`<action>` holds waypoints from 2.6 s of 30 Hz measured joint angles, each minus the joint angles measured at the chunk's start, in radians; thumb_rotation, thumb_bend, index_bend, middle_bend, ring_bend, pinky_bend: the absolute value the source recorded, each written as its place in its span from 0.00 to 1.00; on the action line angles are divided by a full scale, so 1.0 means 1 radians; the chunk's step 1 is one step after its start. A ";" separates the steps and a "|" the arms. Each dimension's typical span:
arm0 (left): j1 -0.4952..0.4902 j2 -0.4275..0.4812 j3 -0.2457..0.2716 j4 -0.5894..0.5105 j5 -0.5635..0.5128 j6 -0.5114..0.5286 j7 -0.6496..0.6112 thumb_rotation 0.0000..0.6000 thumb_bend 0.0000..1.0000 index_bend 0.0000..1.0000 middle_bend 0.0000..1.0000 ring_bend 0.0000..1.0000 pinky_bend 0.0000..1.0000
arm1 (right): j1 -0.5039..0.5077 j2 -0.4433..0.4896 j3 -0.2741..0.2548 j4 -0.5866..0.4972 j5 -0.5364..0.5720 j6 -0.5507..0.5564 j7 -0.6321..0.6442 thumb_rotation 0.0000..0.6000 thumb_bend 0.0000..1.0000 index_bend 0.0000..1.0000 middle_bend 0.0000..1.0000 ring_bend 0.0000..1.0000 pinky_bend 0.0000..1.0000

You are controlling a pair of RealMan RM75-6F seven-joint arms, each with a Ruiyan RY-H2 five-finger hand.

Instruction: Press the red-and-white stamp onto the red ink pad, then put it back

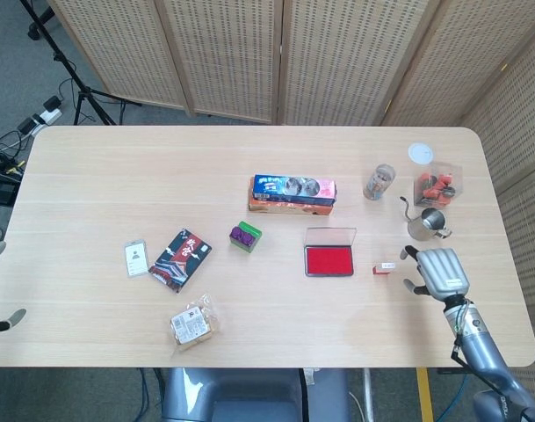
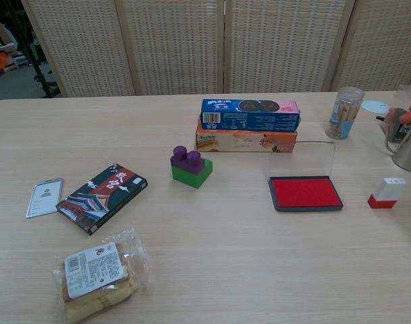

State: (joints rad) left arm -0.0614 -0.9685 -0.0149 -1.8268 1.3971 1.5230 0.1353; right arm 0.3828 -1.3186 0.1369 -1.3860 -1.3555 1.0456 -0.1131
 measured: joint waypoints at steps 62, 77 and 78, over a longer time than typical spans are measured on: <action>0.003 0.001 -0.026 -0.011 -0.014 -0.047 0.002 1.00 0.00 0.00 0.00 0.00 0.00 | 0.127 -0.173 -0.013 0.114 0.192 -0.088 -0.259 1.00 0.42 0.44 1.00 1.00 1.00; 0.002 0.004 -0.029 -0.009 -0.018 -0.054 -0.004 1.00 0.00 0.00 0.00 0.00 0.00 | 0.145 -0.179 -0.018 0.114 0.212 -0.091 -0.299 1.00 0.48 0.55 1.00 1.00 1.00; 0.002 0.004 -0.029 -0.009 -0.018 -0.054 -0.004 1.00 0.00 0.00 0.00 0.00 0.00 | 0.145 -0.177 -0.018 0.111 0.211 -0.090 -0.298 1.00 0.50 0.56 1.00 1.00 1.00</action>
State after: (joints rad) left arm -0.0592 -0.9643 -0.0442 -1.8354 1.3792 1.4690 0.1310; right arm 0.5275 -1.4961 0.1192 -1.2748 -1.1442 0.9554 -0.4110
